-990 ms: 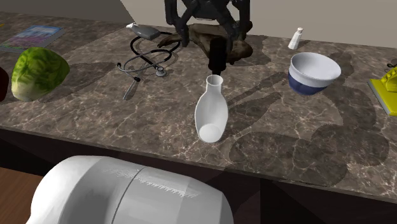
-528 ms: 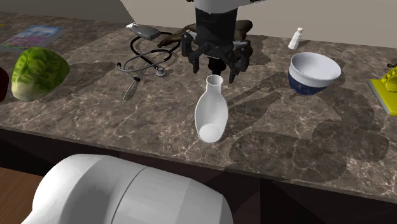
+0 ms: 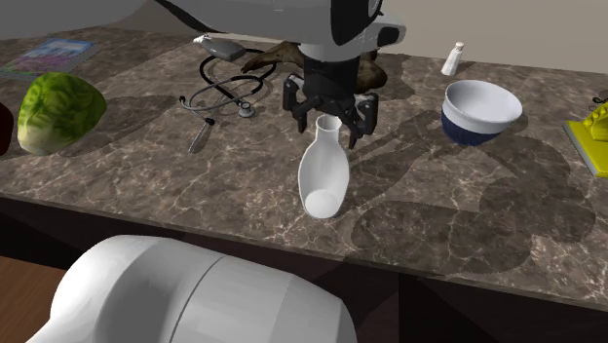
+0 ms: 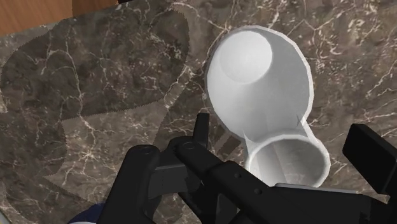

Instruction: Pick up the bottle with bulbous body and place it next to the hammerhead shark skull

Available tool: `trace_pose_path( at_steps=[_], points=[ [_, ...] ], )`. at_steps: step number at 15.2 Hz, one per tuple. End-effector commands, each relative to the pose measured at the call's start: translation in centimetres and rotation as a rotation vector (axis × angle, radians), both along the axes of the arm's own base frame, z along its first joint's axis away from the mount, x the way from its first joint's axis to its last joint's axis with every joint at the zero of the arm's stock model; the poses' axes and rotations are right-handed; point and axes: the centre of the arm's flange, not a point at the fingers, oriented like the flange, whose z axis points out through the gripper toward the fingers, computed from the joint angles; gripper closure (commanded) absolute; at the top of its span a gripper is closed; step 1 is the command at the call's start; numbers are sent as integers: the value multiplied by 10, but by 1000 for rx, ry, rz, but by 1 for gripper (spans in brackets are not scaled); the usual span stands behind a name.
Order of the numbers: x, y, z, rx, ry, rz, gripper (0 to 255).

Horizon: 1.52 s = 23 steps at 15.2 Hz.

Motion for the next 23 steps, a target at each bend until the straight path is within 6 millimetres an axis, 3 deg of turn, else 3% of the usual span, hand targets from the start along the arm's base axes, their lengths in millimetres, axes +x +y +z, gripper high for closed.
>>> trace_pose_path(
  at_steps=[1,7,8,17,23],
  points=[
    [1,0,-3,0,-1,0,0],
    [1,0,-3,0,-1,0,0],
    [1,0,-3,0,-1,0,255],
    [1,0,-3,0,-1,0,255],
    [1,0,28,0,-1,0,255]
  ],
)
